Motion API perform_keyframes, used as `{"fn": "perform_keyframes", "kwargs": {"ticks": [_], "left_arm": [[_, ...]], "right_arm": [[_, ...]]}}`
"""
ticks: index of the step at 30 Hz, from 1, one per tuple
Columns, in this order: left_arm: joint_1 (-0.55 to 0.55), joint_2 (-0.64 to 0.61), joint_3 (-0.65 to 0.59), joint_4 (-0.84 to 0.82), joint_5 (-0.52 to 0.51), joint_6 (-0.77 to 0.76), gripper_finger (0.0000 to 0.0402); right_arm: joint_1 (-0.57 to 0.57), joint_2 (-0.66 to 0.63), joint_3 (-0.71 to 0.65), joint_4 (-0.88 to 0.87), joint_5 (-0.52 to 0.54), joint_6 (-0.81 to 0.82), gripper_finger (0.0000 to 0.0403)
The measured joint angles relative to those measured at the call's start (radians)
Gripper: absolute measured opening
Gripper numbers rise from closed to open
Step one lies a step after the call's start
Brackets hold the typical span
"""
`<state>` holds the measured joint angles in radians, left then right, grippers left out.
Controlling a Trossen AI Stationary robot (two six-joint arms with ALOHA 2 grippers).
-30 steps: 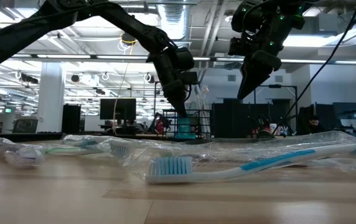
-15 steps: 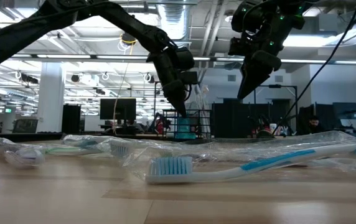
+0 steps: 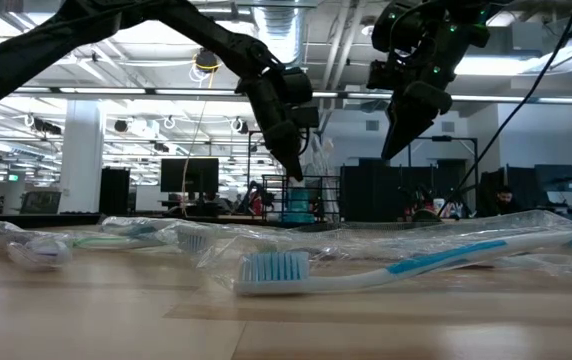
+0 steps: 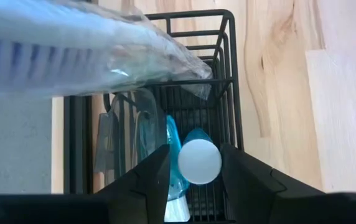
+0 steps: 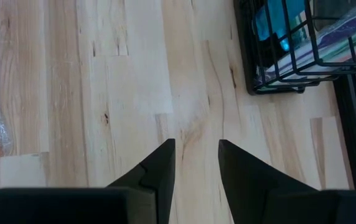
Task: Pick & Place toothbrushing station
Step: Put the blue mouthwash into the mesh organizer
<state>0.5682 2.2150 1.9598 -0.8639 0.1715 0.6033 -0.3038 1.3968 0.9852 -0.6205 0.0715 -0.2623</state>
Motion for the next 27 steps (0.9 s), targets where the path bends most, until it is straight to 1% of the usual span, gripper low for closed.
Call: {"fn": "perform_keyframes", "kwargs": {"ticks": [10,18,27], "left_arm": [[0.001,0.000,0.001,-0.007,-0.007,-0.005,0.0131],[0.001,-0.004,0.002,-0.032,-0.045,-0.007,0.0121],[0.001,-0.021,0.003,-0.034,-0.048,-0.013,0.0120]], "right_arm": [[0.000,0.000,0.000,0.000,0.000,0.000,0.0112],[0.000,0.000,0.000,-0.003,-0.001,0.024,0.0112],[0.000,0.000,0.000,-0.003,-0.001,0.027,0.0112]]}}
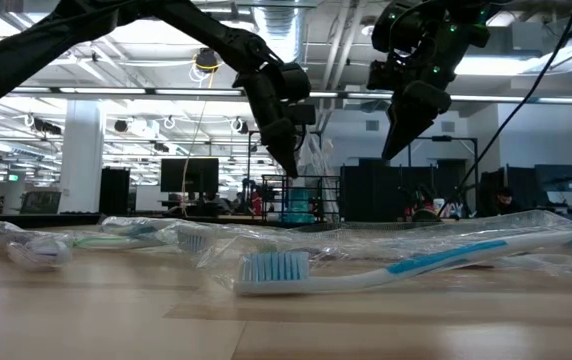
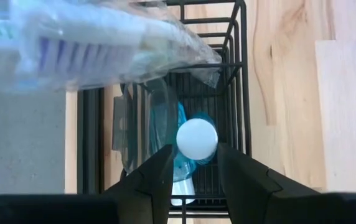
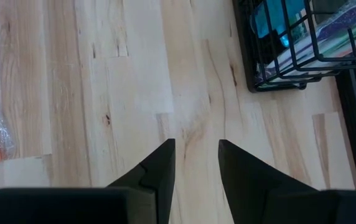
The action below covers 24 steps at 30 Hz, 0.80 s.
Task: Pick & Place toothbrushing station
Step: Put the blue mouthwash into the mesh organizer, then put the toothbrush into the mesh organizer
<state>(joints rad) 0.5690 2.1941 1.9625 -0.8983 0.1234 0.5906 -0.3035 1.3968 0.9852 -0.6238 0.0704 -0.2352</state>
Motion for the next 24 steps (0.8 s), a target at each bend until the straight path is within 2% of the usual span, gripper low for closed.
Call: {"fn": "perform_keyframes", "kwargs": {"ticks": [10,14,24], "left_arm": [[-0.005,-0.002,0.000,-0.008,0.002,-0.004,0.0121],[-0.006,-0.002,0.000,-0.012,-0.035,-0.005,0.0119],[-0.002,-0.098,-0.001,-0.051,-0.046,-0.041,0.0117]], "right_arm": [[0.000,0.000,0.000,-0.001,-0.003,0.000,0.0112],[0.000,0.000,0.000,-0.005,-0.003,0.000,0.0112],[-0.006,0.000,0.000,-0.005,-0.053,0.032,0.0112]]}}
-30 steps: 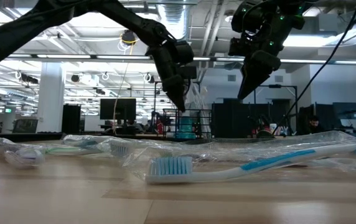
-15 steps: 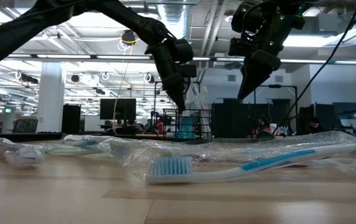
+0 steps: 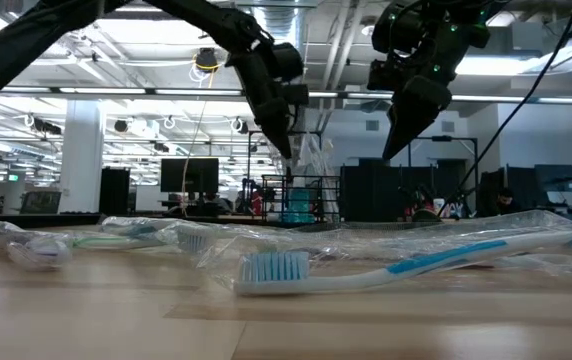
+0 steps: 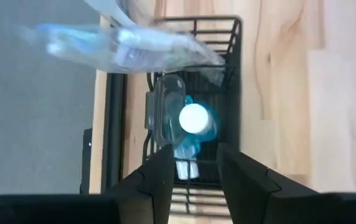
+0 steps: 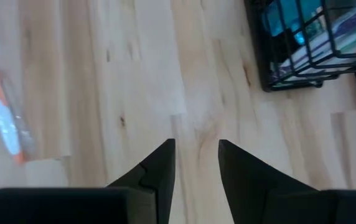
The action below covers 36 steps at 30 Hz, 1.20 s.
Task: Pick & Place toothbrushing station
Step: Put the toothbrush into the mesh organizer
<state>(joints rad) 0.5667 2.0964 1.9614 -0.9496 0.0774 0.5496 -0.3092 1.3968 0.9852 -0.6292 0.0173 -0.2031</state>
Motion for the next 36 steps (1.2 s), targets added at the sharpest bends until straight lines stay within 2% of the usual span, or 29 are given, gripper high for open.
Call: {"fn": "perform_keyframes", "kwargs": {"ticks": [5,8,11,18,24,29,36], "left_arm": [[-0.009,-0.095,-0.036,-0.008,0.082,-0.073,0.0117],[-0.024,-0.177,-0.123,0.002,0.139,-0.080,0.0117],[-0.043,-0.281,-0.237,0.036,0.148,-0.115,0.0117],[-0.133,-0.536,-0.564,0.271,0.152,-0.156,0.0117],[-0.236,-0.729,-0.800,0.475,0.156,-0.271,0.0117],[-0.333,-0.850,-0.964,0.601,0.153,-0.333,0.0117],[-0.438,-0.963,-1.136,0.761,0.132,-0.441,0.0117]], "right_arm": [[0.003,0.000,0.000,0.001,-0.054,0.050,0.0112],[0.021,0.000,0.000,0.001,-0.080,0.079,0.0112],[0.056,0.000,0.000,0.006,-0.096,0.096,0.0112],[0.175,0.000,0.000,0.062,-0.098,0.156,0.0112],[0.286,0.031,0.001,0.114,-0.095,0.187,0.0112],[0.362,0.115,0.000,0.131,-0.045,0.202,0.0112],[0.415,0.247,0.002,0.192,-0.031,0.206,0.0112]]}}
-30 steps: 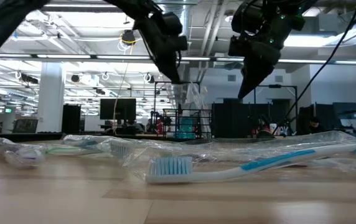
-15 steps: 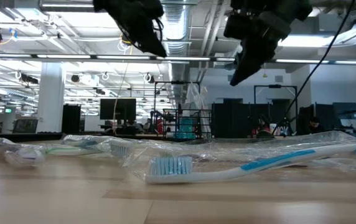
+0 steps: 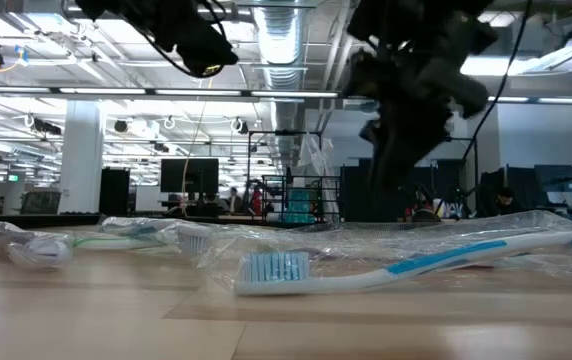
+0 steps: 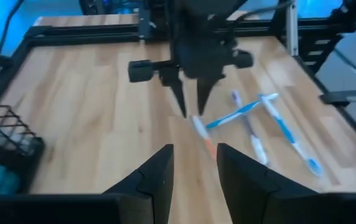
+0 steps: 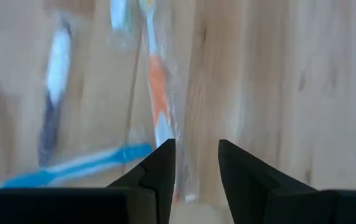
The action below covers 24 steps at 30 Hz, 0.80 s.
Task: Pick & Place toothbrushing station
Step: Put the toothbrush into the mesh organizer
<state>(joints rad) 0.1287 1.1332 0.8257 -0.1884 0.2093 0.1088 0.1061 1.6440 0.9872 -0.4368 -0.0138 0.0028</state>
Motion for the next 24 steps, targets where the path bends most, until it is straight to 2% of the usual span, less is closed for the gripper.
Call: {"fn": "perform_keyframes", "kwargs": {"ticks": [11,17,24], "left_arm": [[-0.073,-0.035,-0.140,0.126,0.000,-0.040,0.0117],[-0.073,-0.035,-0.157,0.140,-0.053,-0.040,0.0117],[-0.072,-0.035,-0.157,0.154,-0.061,-0.040,0.0117]], "right_arm": [[0.033,0.147,0.048,0.029,0.006,0.035,0.0112],[0.050,0.179,0.086,0.021,-0.002,0.026,0.0112],[0.057,0.177,0.092,0.031,-0.005,0.024,0.0112]]}}
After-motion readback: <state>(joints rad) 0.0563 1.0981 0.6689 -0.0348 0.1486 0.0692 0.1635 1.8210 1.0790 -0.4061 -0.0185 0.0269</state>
